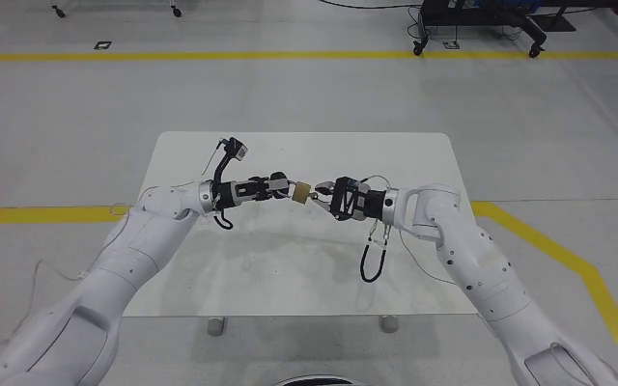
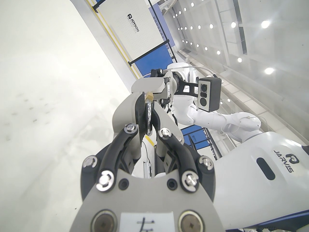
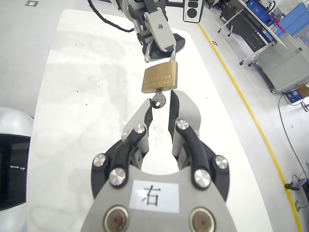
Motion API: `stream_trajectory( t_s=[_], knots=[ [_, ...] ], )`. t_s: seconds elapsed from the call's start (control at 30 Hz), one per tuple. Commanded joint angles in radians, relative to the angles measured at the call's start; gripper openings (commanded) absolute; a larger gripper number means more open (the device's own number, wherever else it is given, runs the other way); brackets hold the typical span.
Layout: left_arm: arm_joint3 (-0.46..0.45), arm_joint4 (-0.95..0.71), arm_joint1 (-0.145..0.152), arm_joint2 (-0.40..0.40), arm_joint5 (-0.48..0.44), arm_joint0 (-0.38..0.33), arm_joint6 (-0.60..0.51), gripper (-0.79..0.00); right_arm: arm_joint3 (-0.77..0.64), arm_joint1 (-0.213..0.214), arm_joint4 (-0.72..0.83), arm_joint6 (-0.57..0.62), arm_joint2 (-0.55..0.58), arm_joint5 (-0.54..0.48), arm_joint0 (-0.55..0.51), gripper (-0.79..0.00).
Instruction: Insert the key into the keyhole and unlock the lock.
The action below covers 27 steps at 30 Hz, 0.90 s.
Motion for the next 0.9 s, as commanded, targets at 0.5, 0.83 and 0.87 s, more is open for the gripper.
stream_trajectory(
  t_s=[0.5, 0.83, 0.87],
  knots=[
    [0.026, -0.065, -0.004, -0.004, 0.037, -0.006, -0.036, -0.785, -0.049, 0.008, -0.075, -0.042, 0.012, 0.056, -0.028, -0.046],
    [0.100, -0.144, -0.033, -0.029, 0.094, -0.021, -0.093, -0.785, -0.081, 0.015, -0.129, -0.082, 0.033, 0.086, -0.054, 0.000],
    [0.106, -0.140, -0.036, -0.030, 0.093, -0.022, -0.093, -0.785, -0.081, 0.015, -0.129, -0.082, 0.033, 0.086, -0.054, 0.000]
  ],
)
